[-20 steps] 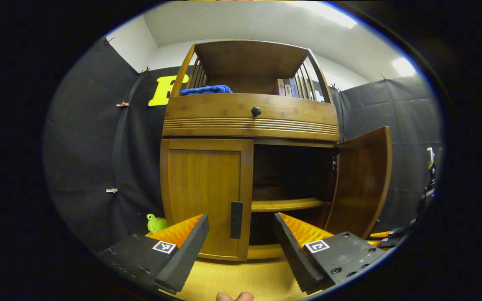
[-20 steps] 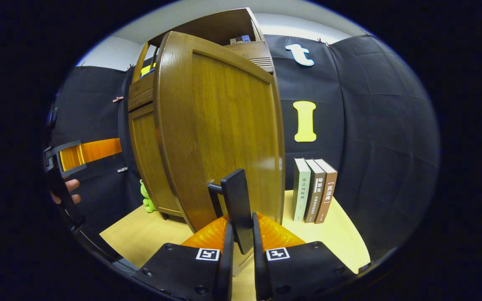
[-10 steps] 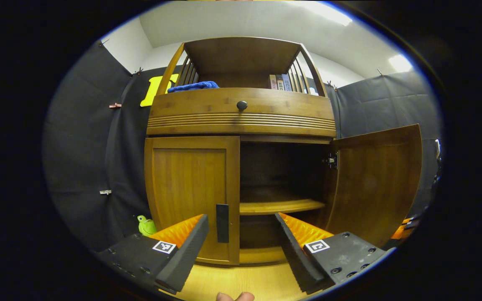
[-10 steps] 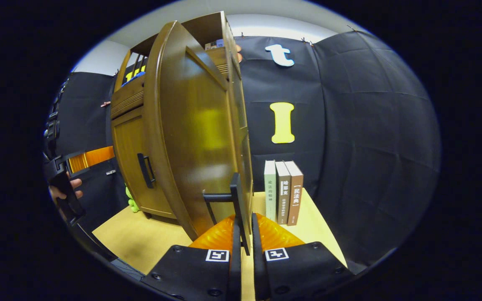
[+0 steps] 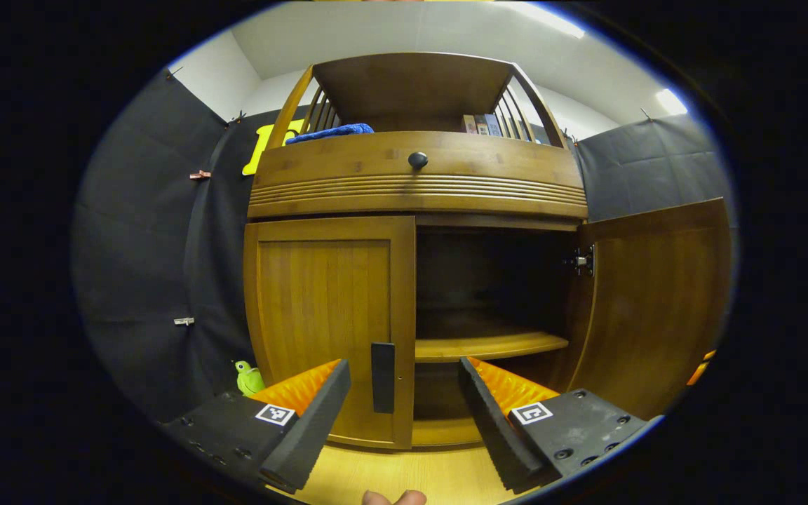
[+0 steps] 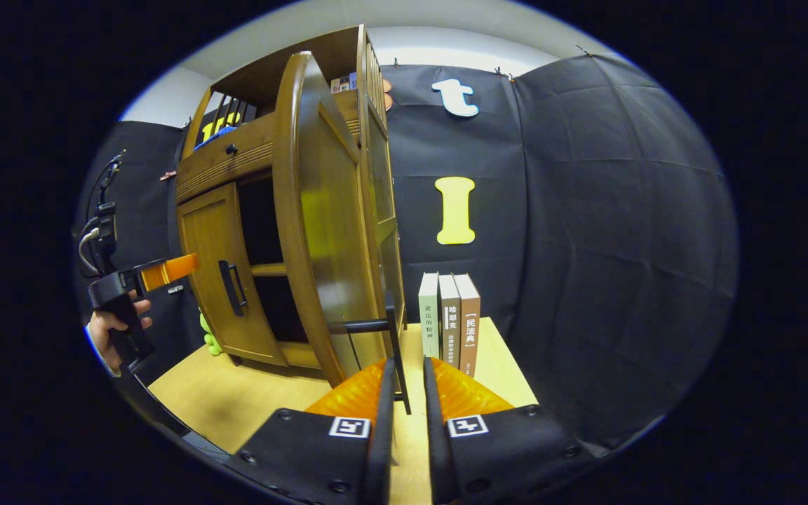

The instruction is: Open the right door of the double-door shoe cabinet with the right hand, and open the left door with the left hand.

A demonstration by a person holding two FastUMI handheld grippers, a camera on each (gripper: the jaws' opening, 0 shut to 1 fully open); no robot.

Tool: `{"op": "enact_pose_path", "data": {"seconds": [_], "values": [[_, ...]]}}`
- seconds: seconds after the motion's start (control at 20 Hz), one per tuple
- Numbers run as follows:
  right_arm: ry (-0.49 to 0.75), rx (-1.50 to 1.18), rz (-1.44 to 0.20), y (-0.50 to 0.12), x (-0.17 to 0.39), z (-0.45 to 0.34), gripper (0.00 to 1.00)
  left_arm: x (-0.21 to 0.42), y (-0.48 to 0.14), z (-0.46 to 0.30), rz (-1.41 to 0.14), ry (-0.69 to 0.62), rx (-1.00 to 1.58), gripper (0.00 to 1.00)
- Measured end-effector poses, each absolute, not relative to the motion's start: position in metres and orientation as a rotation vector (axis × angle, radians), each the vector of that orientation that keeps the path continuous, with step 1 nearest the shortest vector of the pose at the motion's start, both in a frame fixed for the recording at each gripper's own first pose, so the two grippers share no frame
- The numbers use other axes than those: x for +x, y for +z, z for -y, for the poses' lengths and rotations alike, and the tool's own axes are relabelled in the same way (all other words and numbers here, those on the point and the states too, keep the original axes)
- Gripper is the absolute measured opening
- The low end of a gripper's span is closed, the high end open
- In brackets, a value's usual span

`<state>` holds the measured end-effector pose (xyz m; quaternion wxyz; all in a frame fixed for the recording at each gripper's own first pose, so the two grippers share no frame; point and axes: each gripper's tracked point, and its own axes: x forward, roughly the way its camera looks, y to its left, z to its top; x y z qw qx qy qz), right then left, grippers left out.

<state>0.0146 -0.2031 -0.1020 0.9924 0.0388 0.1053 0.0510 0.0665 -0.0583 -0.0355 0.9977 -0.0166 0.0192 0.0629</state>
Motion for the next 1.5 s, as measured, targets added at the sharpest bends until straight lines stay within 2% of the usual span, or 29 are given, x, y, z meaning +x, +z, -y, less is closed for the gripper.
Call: {"op": "enact_pose_path", "data": {"seconds": [0.05,0.2,0.3,0.55,0.65,0.75,0.8,0.85,0.9,1.0,1.1,1.15,1.2,1.3,1.5], "values": [[0.081,0.052,-0.204,-0.101,0.009,0.21,0.31,0.07,-0.038,0.058,-0.043,0.125,-0.028,0.95],[-0.016,0.002,-0.166,-0.092,-0.001,0.23,1.0,0.079,-0.05,0.055,-0.048,0.122,-0.01,0.95],[-0.055,0.027,-0.158,-0.088,-0.01,0.235,0.97,0.088,-0.059,0.052,-0.053,0.117,-0.003,0.95],[-0.084,0.017,-0.161,-0.081,-0.035,0.232,1.0,0.112,-0.095,0.041,-0.093,0.119,0.009,0.96],[-0.096,0.032,-0.15,-0.074,-0.042,0.23,0.98,0.129,-0.114,0.032,-0.12,0.126,0.008,0.94],[-0.107,0.036,-0.144,-0.071,-0.044,0.229,0.95,0.146,-0.127,0.024,-0.135,0.137,0.005,0.87],[-0.112,0.028,-0.142,-0.07,-0.045,0.228,0.98,0.154,-0.13,0.02,-0.137,0.147,0.006,0.81],[-0.115,0.018,-0.145,-0.07,-0.047,0.228,0.95,0.161,-0.131,0.017,-0.134,0.152,0.001,0.77],[-0.118,0.012,-0.15,-0.07,-0.05,0.227,0.98,0.168,-0.132,0.012,-0.129,0.158,-0.006,0.7],[-0.132,0.011,-0.155,-0.07,-0.054,0.228,0.98,0.181,-0.135,0.009,-0.132,0.145,-0.022,0.6],[-0.143,0.01,-0.156,-0.07,-0.057,0.228,0.98,0.191,-0.136,0.012,-0.131,0.127,-0.018,0.53],[-0.148,0.01,-0.157,-0.07,-0.059,0.228,0.98,0.195,-0.134,0.013,-0.13,0.12,-0.013,0.52],[-0.153,0.01,-0.156,-0.069,-0.061,0.227,0.95,0.199,-0.135,0.014,-0.134,0.112,-0.011,0.47],[-0.158,0.007,-0.156,-0.068,-0.066,0.227,0.95,0.204,-0.136,0.013,-0.152,0.114,-0.023,0.37],[-0.158,0.01,-0.144,-0.059,-0.074,0.22,0.98,0.195,-0.137,0.014,-0.168,0.127,-0.028,0.32]]}}
